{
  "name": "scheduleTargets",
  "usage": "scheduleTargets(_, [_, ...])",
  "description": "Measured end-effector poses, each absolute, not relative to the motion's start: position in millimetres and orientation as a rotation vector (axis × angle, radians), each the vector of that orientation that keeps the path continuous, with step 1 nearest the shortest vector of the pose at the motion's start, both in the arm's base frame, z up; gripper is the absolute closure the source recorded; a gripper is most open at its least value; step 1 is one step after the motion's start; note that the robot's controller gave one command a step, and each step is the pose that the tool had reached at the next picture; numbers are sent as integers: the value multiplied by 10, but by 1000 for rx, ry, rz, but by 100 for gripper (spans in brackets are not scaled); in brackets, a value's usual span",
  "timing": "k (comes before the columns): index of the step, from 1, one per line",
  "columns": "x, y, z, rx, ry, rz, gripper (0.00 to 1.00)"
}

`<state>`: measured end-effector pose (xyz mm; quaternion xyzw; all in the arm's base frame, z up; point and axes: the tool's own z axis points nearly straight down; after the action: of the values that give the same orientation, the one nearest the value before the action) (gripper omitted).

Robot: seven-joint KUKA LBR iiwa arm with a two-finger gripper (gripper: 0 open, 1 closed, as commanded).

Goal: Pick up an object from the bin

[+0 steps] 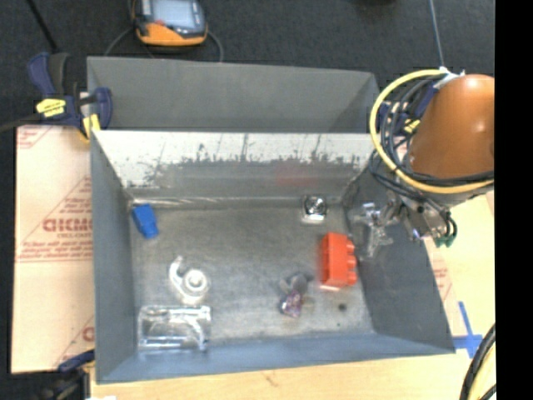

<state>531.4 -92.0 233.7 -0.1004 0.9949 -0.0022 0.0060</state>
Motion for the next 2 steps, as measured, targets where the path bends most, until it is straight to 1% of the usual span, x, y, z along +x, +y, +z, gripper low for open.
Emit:
scheduleTargets(1, [4937,-1094,2091,-838,3028,-1,100])
scheduleTargets(2, [4947,-1088,2098,-835,3026,0,0])
